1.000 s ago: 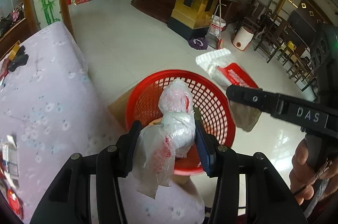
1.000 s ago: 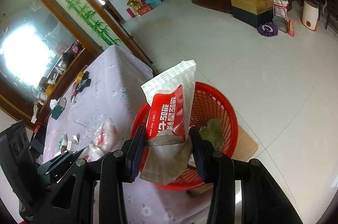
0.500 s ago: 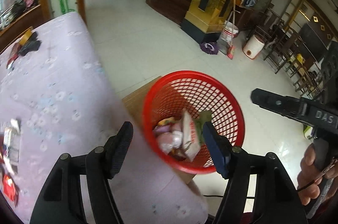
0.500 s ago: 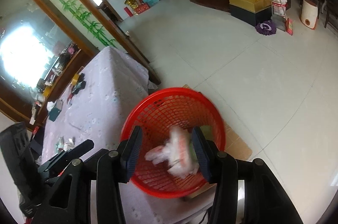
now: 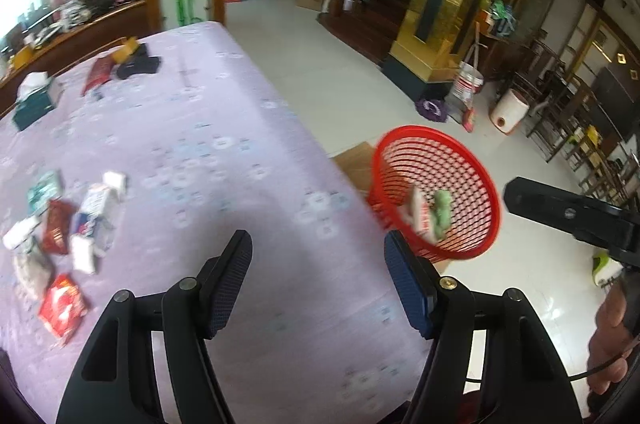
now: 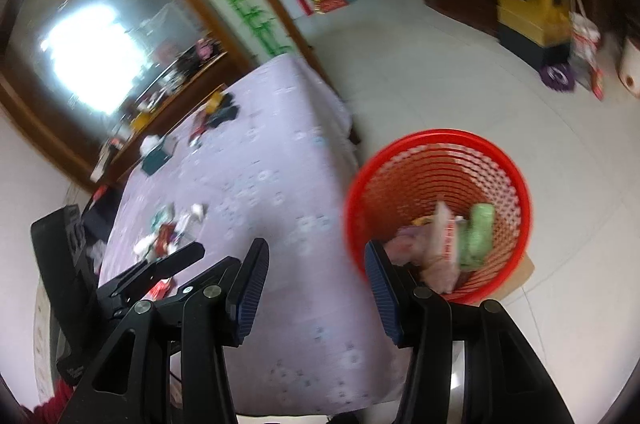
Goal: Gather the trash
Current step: 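Grasp the red snack box with the left gripper while the right grasps the white medicine box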
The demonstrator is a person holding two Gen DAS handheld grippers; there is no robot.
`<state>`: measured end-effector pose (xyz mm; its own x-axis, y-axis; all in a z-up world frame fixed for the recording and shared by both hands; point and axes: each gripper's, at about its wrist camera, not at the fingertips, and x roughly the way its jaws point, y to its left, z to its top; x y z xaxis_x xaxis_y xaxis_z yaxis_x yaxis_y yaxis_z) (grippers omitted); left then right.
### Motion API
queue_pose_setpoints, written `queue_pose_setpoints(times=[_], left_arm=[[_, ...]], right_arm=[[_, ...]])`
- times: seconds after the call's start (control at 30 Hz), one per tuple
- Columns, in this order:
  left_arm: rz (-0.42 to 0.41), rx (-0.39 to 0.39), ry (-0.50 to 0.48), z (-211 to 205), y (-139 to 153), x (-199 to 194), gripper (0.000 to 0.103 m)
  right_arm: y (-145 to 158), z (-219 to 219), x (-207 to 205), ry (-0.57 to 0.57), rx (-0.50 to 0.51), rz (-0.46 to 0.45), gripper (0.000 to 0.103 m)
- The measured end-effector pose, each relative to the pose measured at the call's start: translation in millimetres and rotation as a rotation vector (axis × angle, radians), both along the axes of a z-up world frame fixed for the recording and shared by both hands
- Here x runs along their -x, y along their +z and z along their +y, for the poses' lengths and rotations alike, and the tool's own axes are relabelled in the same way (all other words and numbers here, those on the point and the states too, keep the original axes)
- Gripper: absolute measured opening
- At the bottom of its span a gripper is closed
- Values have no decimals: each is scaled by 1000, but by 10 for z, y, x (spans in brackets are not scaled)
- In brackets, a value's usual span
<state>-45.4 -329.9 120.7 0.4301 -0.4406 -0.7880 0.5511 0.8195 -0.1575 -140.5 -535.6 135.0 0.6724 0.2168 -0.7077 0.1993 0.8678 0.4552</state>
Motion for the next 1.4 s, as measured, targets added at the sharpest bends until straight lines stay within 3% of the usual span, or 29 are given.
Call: queue_pose_setpoints(times=[0.23,0.47,0.57,0.67,0.8,0.9,0.97,1.03,1.07,1.1,1.2,1.4], left_arm=[[-12,-41,107,818,-77,-47,68],[-66,-179,232,1837,-335,-76,68],[-82,-231,241,2129,-481,-77,68],[-91,-302,234,2286,-671,-124,68],[-83,-319,197,2288,-842,-235,68],[-76,-355,190,2227,-981,-328,51],[-62,-349,176,2206,-1052,-386,34],[-63,-352,183,2200,-1097,-433,26],[-67,-345,186,2197,-1094,-450,15],[-61,-336,189,2205,-1099,-458,11],[-59,-288,207,2257,-1027,-441,8],[3,-67,226,2513,-677,-254,4]], right_arm=[[48,522,-22,94,7,-17,56],[-36,841,-77,129,13,16,57],[-49,967,-108,137,22,28,57],[-56,1056,-127,141,30,37,56],[-77,1177,-180,147,36,53,56],[-79,1275,-232,152,44,61,56],[-71,1333,-254,155,50,63,56],[-71,1398,-286,162,53,66,56],[-72,1423,-302,164,54,69,56],[-78,1457,-333,167,51,74,56],[-88,1560,-425,183,39,84,56],[-163,1914,-841,233,48,108,57]])
